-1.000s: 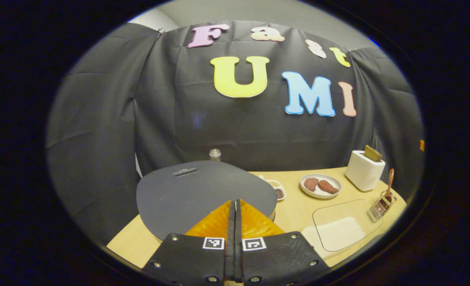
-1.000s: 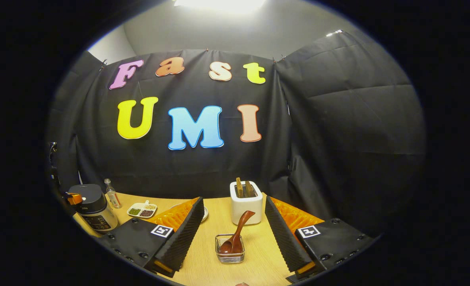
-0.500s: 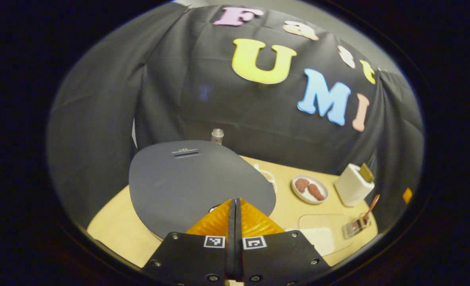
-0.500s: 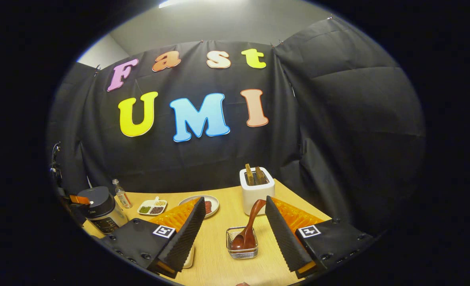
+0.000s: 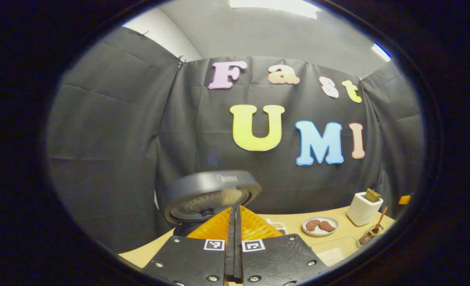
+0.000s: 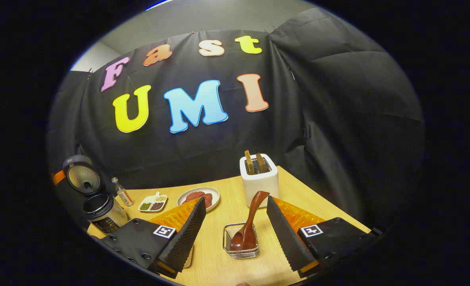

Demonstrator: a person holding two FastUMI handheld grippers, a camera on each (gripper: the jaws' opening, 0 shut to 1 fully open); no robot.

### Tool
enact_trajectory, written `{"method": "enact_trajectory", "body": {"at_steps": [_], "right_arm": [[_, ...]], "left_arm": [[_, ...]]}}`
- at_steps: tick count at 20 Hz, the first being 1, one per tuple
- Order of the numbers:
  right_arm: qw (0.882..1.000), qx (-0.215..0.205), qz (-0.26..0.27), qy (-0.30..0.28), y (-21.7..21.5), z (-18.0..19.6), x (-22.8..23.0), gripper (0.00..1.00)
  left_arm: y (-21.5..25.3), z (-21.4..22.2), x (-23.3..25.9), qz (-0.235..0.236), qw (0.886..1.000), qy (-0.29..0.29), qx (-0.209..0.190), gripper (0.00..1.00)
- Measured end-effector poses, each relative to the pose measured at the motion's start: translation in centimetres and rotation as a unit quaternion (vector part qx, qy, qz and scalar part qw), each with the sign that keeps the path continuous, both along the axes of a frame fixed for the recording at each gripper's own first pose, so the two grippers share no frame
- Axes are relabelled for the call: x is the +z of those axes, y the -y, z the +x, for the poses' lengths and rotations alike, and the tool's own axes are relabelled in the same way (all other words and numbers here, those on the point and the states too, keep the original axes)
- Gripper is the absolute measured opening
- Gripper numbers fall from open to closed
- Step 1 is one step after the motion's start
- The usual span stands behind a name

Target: Close the left gripper, press the button to open the rice cooker; take a wooden spoon from the chopstick holder with the right hand, scoop a spoonful of rice and pour it into the rice cooker, then put the wooden spoon back into the chopstick holder.

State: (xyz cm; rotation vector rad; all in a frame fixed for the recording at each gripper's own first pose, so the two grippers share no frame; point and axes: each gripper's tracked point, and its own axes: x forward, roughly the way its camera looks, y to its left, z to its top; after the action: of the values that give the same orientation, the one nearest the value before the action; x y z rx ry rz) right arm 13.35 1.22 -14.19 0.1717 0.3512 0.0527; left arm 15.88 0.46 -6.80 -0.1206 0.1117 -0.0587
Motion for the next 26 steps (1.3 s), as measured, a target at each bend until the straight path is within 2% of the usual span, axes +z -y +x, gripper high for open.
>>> {"method": "enact_trajectory", "body": {"at_steps": [1,2,3,4,5,6,7,9,10,14,17,18,19,20,21,25,26], "right_arm": [[1.0,-0.001,0.001,-0.005,0.2,0.4,-0.5,0.92],[1.0,-0.001,0.003,-0.012,0.4,0.9,-0.8,0.98],[1.0,-0.001,0.003,-0.02,0.5,1.4,-1.4,0.98],[1.0,0.001,0.002,-0.029,0.6,1.8,-1.9,0.98],[0.999,0.002,0.002,-0.039,0.7,2.4,-2.6,0.93],[0.999,0.004,0.002,-0.05,0.7,2.8,-3.1,0.98],[0.998,0.007,0.003,-0.061,0.7,3.1,-3.9,0.98],[0.996,0.01,0.008,-0.088,0.8,4.1,-5.5,0.98],[0.995,0.013,0.011,-0.103,0.7,4.7,-6.3,0.98],[0.987,0.015,0.013,-0.16,0.4,6.5,-9.8,0.98],[0.984,0.006,0.022,-0.178,0.6,8.1,-11.6,0.98],[0.983,0.003,0.026,-0.184,0.6,8.3,-12.3,0.89],[0.982,0.001,0.032,-0.188,0.6,8.7,-12.5,0.96],[0.98,0.002,0.041,-0.195,0.5,9.0,-13.0,0.89],[0.978,0.003,0.049,-0.204,0.1,9.2,-13.5,0.87],[0.973,-0.015,0.053,-0.223,0.6,9.2,-14.6,0.23],[0.973,-0.01,0.062,-0.224,0.3,8.9,-14.3,0.2]], "left_arm": [[-0.3,-0.7,0.8,0.0,1.0,0.008,0.004,0.0],[-0.6,-1.2,1.6,0.0,1.0,0.015,0.006,0.01],[-1.1,-1.9,2.1,0.002,1.0,0.021,0.011,0.0],[-1.4,-2.9,3.0,0.001,1.0,0.024,0.01,0.19],[-1.2,-3.5,3.5,-0.002,1.0,0.027,0.003,0.39],[-1.5,-4.3,4.0,-0.001,1.0,0.029,0.007,0.58],[-2.2,-4.8,4.5,0.003,0.999,0.033,0.014,0.77],[-3.3,-6.5,6.0,0.007,0.999,0.045,0.025,0.87],[-3.6,-7.3,6.8,0.007,0.998,0.05,0.029,0.82],[-5.1,-9.9,8.0,0.02,0.997,0.06,0.041,0.82],[-5.5,-10.9,7.2,0.034,0.997,0.051,0.046,0.82],[-5.5,-11.1,7.0,0.038,0.997,0.046,0.048,0.82],[-5.5,-11.2,6.9,0.039,0.997,0.041,0.05,0.82],[-5.6,-11.3,6.7,0.04,0.997,0.037,0.052,0.82],[-5.6,-11.4,6.4,0.041,0.997,0.034,0.053,0.82],[-4.8,-11.8,5.9,0.046,0.998,0.026,0.045,0.82],[-4.7,-11.7,5.7,0.047,0.998,0.024,0.043,0.82]]}}
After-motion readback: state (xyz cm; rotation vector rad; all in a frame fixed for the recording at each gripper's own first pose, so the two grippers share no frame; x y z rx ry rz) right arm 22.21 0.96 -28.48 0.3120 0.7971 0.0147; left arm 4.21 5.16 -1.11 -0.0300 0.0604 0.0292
